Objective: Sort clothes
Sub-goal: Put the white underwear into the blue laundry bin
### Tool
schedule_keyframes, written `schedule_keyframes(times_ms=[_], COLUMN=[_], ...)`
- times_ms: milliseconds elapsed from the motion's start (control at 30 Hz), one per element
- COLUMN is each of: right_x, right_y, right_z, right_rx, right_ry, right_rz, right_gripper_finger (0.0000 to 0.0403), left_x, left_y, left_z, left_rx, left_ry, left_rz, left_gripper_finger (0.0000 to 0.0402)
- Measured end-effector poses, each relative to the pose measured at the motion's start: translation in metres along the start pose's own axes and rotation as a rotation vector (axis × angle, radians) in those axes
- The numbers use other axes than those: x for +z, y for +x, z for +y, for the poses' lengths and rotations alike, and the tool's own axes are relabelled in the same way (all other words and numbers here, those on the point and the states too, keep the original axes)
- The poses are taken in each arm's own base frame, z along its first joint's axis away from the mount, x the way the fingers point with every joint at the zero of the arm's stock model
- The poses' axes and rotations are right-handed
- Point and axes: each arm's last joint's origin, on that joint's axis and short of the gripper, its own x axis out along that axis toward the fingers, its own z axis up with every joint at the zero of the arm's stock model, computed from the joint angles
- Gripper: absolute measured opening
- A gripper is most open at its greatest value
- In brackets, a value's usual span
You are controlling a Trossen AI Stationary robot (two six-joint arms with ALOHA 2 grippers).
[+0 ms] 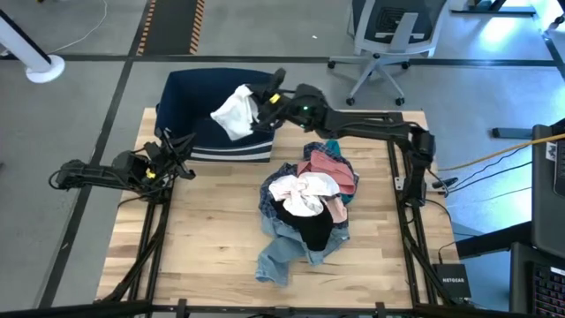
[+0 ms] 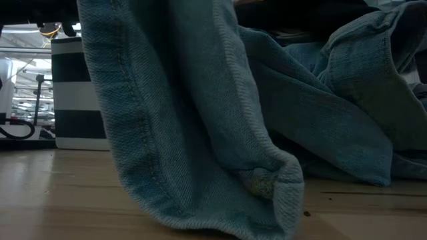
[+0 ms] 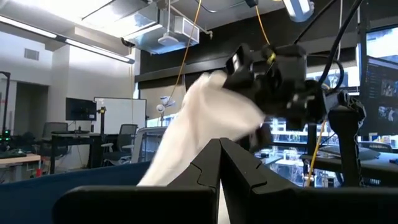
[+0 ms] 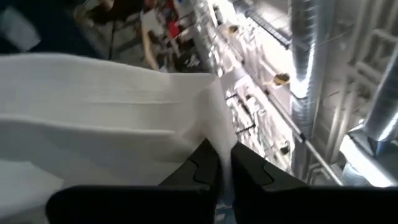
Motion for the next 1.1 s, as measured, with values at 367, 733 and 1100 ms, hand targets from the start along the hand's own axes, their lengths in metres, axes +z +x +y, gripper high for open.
schedule_keyframes(times_ms=[367, 733, 1100], right_x=[-0.008, -0.007, 0.031], right_y=[0.0, -0.006, -0.036], right_z=[0.022, 0.017, -0.05], right_rx=[0.157, 0.32, 0.574], right_ry=[-0.021, -0.002, -0.036], right_rz=[0.125, 0.229, 0.307], right_gripper_finger=[0.0086, 0.0191, 0.0198], left_x=[0.0, 0.002, 0.001], left_y=[0.0, 0.0, 0.0], left_z=[0.0, 0.001, 0.0], left_rx=[0.001, 0.005, 0.003], left_ry=[0.006, -0.01, -0.008], left_rz=[-0.003, -0.017, -0.009], left_gripper_finger=[0.0001, 0.0001, 0.0001])
